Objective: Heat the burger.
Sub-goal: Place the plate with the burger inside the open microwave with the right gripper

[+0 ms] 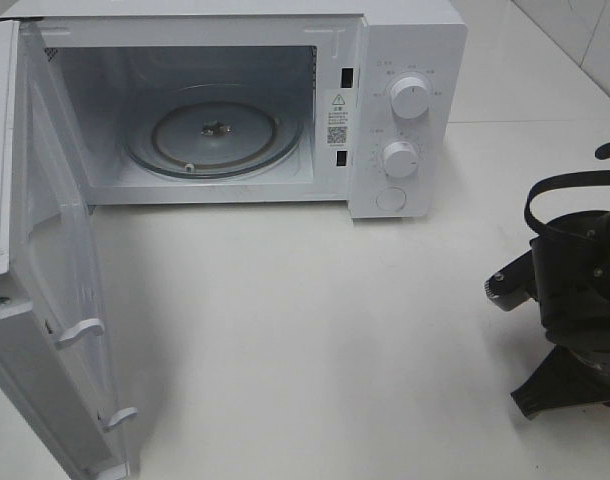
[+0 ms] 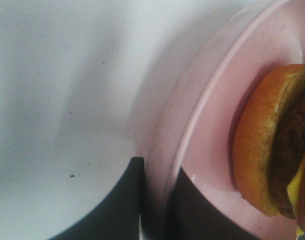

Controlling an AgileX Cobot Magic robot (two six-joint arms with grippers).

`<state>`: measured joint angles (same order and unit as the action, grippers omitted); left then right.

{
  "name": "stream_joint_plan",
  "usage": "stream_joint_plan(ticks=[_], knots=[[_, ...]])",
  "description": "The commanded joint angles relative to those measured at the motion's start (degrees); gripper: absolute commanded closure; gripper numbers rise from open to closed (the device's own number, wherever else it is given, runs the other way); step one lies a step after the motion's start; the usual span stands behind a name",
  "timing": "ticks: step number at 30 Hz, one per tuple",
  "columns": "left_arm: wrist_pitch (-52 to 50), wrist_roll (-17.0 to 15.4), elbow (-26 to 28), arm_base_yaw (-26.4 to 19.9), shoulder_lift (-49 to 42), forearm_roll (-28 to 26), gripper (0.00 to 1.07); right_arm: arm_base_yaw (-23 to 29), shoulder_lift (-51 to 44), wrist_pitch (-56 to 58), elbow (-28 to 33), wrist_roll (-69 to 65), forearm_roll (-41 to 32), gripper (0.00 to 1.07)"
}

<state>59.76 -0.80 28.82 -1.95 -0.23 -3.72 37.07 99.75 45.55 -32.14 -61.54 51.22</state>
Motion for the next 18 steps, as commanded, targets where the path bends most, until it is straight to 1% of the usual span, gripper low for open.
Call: stream_joint_plan(ticks=[1,11,18], knots=[[-0.6,0.1,-0.2,-0.2,-1.0,-0.4,0.07,-0.6,-0.1,2.3,0.5,-2.2,3.6,1.07],[-0.6,0.1,-0.2,-0.2,-1.0,-0.4,0.07,-0.6,-0.1,0.2,0.5,-2.5,4.5,1.07],[-0.6,0.1,-0.2,-0.2,-1.0,-0.4,0.07,-1.4,4.2,0.4,0.5,-2.6,4.6,1.06]])
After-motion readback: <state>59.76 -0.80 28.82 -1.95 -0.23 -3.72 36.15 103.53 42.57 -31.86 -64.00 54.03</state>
